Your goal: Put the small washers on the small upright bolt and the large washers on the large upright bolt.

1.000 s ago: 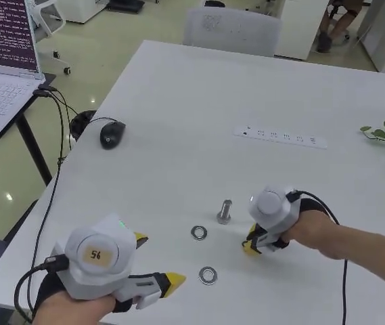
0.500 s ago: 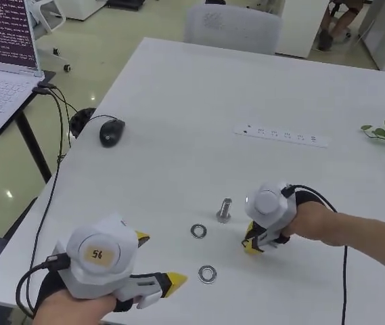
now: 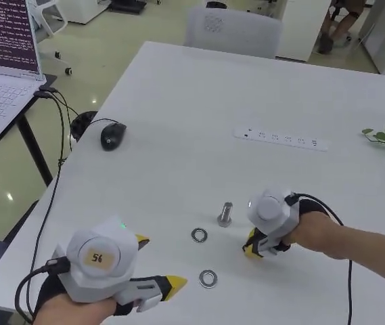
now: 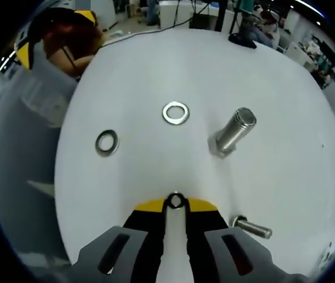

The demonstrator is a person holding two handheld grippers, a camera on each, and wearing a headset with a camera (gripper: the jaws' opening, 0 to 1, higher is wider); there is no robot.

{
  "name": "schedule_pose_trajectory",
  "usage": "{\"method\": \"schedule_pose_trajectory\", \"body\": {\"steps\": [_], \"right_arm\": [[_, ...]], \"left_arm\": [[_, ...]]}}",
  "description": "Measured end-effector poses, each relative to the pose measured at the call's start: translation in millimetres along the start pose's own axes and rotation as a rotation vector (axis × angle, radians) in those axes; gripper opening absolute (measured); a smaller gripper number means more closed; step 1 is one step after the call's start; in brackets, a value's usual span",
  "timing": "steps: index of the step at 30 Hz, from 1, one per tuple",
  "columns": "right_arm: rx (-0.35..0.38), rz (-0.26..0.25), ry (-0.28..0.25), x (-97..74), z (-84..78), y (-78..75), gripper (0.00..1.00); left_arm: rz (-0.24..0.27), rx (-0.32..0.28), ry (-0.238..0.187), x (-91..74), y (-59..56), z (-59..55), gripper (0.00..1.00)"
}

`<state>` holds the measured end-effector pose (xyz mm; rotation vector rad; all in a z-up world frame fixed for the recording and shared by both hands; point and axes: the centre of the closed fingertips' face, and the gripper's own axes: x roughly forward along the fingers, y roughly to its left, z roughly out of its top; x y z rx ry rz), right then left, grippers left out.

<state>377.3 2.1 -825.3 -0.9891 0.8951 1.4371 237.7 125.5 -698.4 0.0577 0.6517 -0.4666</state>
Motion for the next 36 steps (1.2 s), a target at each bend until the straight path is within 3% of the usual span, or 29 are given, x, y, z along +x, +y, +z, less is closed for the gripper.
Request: {"method": "schedule_pose_trajectory", "body": {"steps": [7,13,20,26,30,36], "right_arm": [[0.035,-0.011,-0.028,-5.7,-4.4,6.2,0.13],[0.135,-0.053,-0.064,-21.1,-14.9,0.8,0.13],[0.2,-0.121,-0.095,-50.7,-31.4,-14.3,0.13],[0.221,-0.188,-0.1,-80.6,-42.8,-37.2,0.13],[0.247,-0.208,-0.116,-91.0,-41.8,-48.3,0.13],[0.221,-0.218,-0.113,-97.3,-32.0,-60.9,0.13]], "left_arm": [[0.001,-0.004,-0.003,-0.5,1.3,0.2,0.57],[-0.002,0.001,-0.006,0.8,1.5,1.5,0.57],[-0.014,0.002,-0.007,3.6,-3.1,0.8,0.57],[-0.026,0.006,-0.009,8.0,-8.0,1.6,0.57],[-0.032,0.01,-0.015,8.8,-10.3,4.4,0.57],[-0.024,0.007,-0.018,6.0,-7.0,3.7,0.57]]}}
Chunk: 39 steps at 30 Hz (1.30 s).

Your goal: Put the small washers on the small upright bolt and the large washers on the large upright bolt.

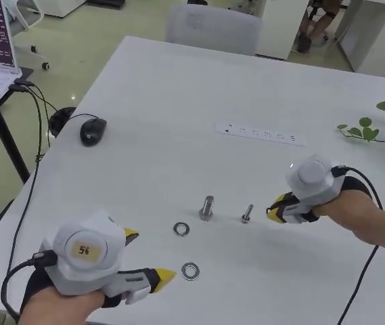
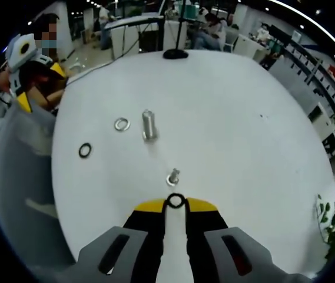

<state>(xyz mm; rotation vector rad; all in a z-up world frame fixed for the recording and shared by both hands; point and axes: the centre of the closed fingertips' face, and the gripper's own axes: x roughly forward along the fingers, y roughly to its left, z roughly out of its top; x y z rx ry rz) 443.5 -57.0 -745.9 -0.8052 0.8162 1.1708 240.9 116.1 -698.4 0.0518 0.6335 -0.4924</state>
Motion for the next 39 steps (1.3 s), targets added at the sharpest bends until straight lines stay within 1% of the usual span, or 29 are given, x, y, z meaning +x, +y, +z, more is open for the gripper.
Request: {"method": "schedule_pose_trajectory", "body": {"steps": [4,5,7,8,10,12,15,20,25,33,36,39], "right_arm": [[-0.042,0.004,0.008,-0.8,13.9,-5.5,0.13],[-0.055,0.01,0.012,0.4,17.9,-7.9,0.13],[-0.074,0.028,0.022,1.2,22.7,-8.0,0.13],[-0.098,0.041,0.03,2.1,26.2,-8.3,0.13],[-0.124,0.049,0.05,4.0,29.7,-9.9,0.13],[-0.136,0.057,0.057,6.2,32.3,-10.0,0.13],[-0.147,0.076,0.073,12.3,32.4,-9.4,0.13],[-0.176,0.095,0.104,16.6,29.9,3.4,0.13],[-0.194,0.1,0.124,19.2,25.8,7.8,0.13],[-0.196,0.112,0.126,21.2,25.0,13.5,0.13],[-0.201,0.116,0.13,22.8,24.1,14.6,0.13],[-0.202,0.118,0.133,29.4,22.4,8.9,0.13]], "left_arm": [[0.009,-0.006,-0.001,-3.3,2.6,-1.5,0.57],[0.011,-0.008,-0.001,-3.8,3.2,-1.8,0.57],[0.016,-0.011,-0.001,-4.9,5.0,-2.9,0.57],[0.019,-0.013,-0.001,-5.6,5.7,-3.1,0.57],[0.022,-0.016,-0.002,-6.2,6.6,-3.7,0.57],[0.026,-0.019,-0.002,-6.7,7.6,-4.1,0.57],[0.03,-0.024,-0.003,-6.8,8.5,-4.4,0.57],[0.032,-0.028,-0.003,-6.3,8.7,-5.1,0.57],[0.036,-0.035,0.001,-7.2,10.2,-7.1,0.57],[0.041,-0.039,0.007,-8.2,13.0,-9.4,0.57],[0.041,-0.038,0.007,-7.8,13.5,-8.9,0.57],[0.042,-0.038,0.006,-8.2,13.6,-7.6,0.57]]}}
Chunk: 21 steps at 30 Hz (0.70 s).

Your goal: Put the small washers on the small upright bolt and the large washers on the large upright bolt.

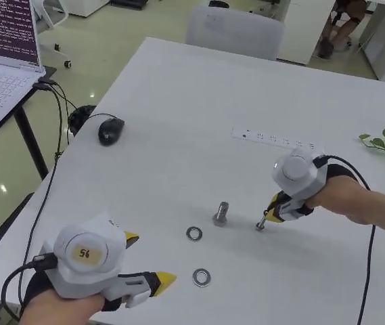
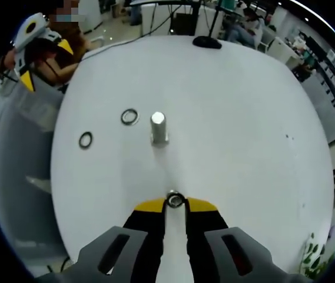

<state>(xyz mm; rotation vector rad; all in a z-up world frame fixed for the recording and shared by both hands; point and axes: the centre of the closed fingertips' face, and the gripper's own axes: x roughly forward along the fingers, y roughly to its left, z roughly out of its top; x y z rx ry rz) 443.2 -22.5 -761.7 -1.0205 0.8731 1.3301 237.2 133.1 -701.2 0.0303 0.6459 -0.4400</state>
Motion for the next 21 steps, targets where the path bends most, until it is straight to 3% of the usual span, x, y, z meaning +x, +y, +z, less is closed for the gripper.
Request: {"method": "schedule_pose_trajectory", "body": {"steps": [7,21], "right_arm": [[0.001,0.006,0.006,5.7,-4.2,-3.3,0.13],[-0.015,0.028,0.043,33.6,-11.3,-7.1,0.14]], "left_arm": [[-0.002,0.002,0.001,0.6,-0.6,0.3,0.57],[0.003,0.0,0.013,-1.2,1.6,-3.5,0.57]]}}
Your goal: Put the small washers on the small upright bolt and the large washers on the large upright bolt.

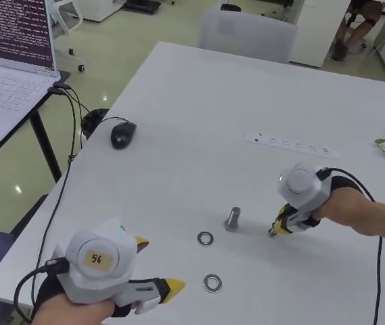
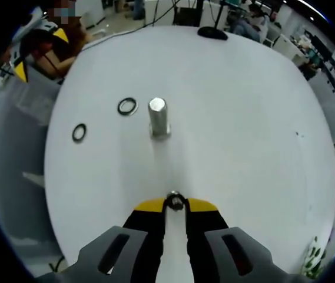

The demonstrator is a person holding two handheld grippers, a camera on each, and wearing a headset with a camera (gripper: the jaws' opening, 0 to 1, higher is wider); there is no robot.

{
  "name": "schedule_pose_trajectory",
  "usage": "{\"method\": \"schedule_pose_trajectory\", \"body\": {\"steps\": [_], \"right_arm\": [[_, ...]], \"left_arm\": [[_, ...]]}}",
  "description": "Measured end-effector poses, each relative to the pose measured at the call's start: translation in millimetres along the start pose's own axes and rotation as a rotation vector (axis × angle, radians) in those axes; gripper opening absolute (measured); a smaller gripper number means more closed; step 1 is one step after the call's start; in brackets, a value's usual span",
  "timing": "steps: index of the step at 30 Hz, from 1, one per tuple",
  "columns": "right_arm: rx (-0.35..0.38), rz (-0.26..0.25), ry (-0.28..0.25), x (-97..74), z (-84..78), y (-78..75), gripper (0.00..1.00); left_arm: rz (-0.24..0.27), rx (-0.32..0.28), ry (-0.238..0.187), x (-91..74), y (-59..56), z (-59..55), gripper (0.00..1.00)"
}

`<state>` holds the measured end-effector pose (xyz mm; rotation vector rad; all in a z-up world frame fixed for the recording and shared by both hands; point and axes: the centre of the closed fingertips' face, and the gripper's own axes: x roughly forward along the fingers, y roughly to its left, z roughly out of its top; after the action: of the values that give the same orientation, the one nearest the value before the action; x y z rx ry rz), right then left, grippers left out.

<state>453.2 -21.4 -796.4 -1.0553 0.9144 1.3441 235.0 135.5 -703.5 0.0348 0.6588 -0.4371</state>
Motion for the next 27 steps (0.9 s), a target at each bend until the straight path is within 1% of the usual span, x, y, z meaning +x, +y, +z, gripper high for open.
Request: {"method": "schedule_pose_trajectory", "body": {"steps": [7,13,22,27], "right_arm": [[-0.032,0.013,0.033,12.3,-5.5,2.6,0.14],[-0.03,0.02,0.031,15.2,-4.8,3.8,0.14],[-0.029,0.016,0.02,11.8,-2.1,4.9,0.19],[-0.014,-0.002,0.001,2.9,-1.4,1.9,0.22]], "left_arm": [[0.007,-0.005,0.002,-1.1,2.1,-0.8,0.57],[0.011,-0.012,0.005,-1.8,2.5,-2.7,0.57],[0.013,-0.009,0.002,-1.1,3.6,-0.3,0.57],[0.01,-0.002,0.002,-0.9,3.4,1.2,0.57]]}}
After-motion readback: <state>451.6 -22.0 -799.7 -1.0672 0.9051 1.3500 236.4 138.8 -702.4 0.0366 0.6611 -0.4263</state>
